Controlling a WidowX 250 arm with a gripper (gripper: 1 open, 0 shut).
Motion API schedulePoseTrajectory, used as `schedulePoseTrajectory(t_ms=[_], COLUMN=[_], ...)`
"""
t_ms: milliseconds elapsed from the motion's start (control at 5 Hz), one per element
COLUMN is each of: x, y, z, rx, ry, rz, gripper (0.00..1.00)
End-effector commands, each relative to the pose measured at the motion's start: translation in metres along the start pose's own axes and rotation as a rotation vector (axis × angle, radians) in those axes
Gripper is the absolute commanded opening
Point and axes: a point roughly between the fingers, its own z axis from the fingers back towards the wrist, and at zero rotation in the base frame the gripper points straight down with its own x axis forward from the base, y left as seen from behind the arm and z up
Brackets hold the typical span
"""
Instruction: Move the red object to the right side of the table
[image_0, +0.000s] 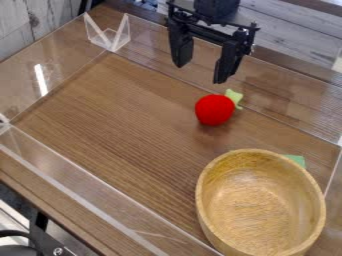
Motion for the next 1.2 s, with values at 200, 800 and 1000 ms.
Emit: schedulePoseTrajectory(t_ms=[200, 800, 1000], x=[-0.023, -0.002, 0.015], y=[0.028, 0.16, 0.17], z=[-0.016, 0.018, 0.006], rx=[-0.004, 0.021, 0.023], ry=[-0.01, -0.111, -0.121], rz=[0.145, 0.213, 0.193], gripper=[1.0, 1.0, 1.0])
